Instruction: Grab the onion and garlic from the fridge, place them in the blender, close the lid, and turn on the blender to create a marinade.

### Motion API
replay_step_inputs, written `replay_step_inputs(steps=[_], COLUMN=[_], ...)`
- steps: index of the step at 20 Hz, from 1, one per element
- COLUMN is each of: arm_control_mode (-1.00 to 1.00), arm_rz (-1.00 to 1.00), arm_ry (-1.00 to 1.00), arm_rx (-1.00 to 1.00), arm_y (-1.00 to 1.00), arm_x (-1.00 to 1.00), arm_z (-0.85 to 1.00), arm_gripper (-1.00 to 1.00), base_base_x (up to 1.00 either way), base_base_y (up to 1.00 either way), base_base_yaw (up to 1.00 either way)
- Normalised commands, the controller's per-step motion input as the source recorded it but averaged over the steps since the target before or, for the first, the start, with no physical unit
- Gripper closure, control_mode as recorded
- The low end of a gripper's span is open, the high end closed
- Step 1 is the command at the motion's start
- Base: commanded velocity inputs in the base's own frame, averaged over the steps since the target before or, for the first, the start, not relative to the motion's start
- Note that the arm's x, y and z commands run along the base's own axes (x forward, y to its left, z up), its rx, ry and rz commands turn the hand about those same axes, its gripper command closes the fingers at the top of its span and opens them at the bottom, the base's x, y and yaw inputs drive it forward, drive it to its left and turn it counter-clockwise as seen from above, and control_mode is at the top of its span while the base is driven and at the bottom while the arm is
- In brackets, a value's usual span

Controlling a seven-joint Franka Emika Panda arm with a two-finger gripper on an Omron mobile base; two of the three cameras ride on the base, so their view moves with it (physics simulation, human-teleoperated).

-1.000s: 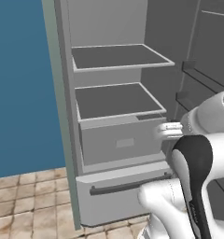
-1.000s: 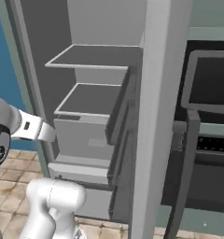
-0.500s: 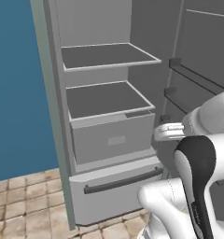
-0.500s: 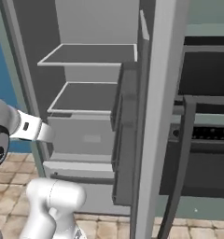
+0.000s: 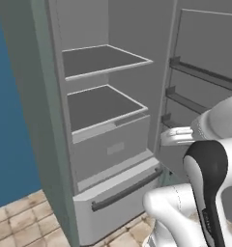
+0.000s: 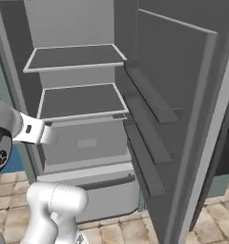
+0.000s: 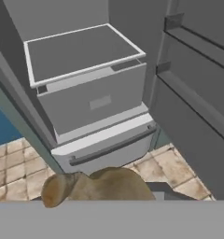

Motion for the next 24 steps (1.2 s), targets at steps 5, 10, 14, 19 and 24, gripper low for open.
replay_step_inputs(steps=[5,10,14,19,24], arm_control_mode=[1.00,1.00,1.00,1.00,1.00], arm_rz=[0.00,0.00,0.00,0.00,0.00], arm_ry=[0.00,0.00,0.00,0.00,0.00], arm_rx=[0.00,0.00,0.00,0.00,0.00], arm_y=[0.00,0.00,0.00,0.00,0.00], arm_x=[0.00,0.00,0.00,0.00,0.00], arm_z=[0.00,0.00,0.00,0.00,0.00], arm_gripper=[1.00,1.00,1.00,1.00,1.00], base_base_x=[0.28,-0.12,-0.47,-0.52,-0.50], base_base_y=[0.95,0.42,0.46,0.47,0.53], base_base_yaw=[-0.26,-0.46,-0.68,-0.76,-0.74])
